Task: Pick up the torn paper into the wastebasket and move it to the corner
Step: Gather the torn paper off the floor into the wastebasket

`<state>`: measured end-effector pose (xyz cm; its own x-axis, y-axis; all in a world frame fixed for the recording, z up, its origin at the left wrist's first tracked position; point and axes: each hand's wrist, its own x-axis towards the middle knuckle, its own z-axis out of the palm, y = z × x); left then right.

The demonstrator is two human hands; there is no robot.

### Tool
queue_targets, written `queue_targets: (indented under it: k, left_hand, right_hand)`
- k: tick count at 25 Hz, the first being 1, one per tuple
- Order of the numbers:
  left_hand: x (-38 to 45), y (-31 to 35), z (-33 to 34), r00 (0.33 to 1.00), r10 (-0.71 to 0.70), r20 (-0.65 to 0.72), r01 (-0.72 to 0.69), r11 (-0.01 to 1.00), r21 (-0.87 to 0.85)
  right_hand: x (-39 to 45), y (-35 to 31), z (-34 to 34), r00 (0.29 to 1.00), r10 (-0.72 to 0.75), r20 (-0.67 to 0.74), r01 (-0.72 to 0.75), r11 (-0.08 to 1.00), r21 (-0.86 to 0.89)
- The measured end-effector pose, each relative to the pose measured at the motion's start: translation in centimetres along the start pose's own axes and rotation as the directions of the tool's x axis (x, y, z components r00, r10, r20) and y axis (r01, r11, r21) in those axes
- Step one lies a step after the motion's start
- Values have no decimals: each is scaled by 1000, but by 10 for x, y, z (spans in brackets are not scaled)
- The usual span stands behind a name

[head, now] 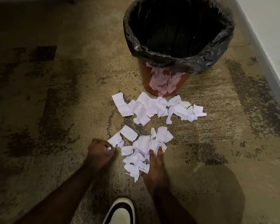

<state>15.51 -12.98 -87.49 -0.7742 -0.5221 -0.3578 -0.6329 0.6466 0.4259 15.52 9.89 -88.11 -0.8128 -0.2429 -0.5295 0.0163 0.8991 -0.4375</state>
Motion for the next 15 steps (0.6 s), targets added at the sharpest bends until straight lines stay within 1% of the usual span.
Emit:
queue_targets:
  k: [1,2,4,6,8,9,11,13,15]
  left_hand:
    - [-12,6,6,999,37,-15,-37,999,-28]
    - [-25,9,14,996,89,-2,-89,995,-54]
    - [-47,14,32,980,158,121,-141,981,-137]
    - [-64,24,49,950,199,240,-140,961,-240]
    - [-72,37,61,926,248,284,-165,944,-287]
    - [-74,43,64,920,260,294,-176,943,-284]
    - [-76,53,66,913,262,314,-164,938,-305]
    - [-78,57,64,906,250,342,-121,926,-356]
    - [-82,62,63,898,251,362,-65,889,-453]
  right_hand:
    - [1,0,2,1000,-11,4,11,1000,16]
    - [1,0,3,1000,-22,13,22,999,27]
    - [3,4,10,997,-79,6,78,992,102]
    - [5,3,16,993,-114,-30,117,978,170]
    - [10,1,21,994,-97,-40,104,968,229]
    - [12,-1,21,996,-88,-17,89,966,242]
    - [19,-3,20,998,-70,4,67,967,246]
    - [21,-4,22,997,-74,28,65,969,238]
    - [20,-1,20,994,-105,15,98,970,224]
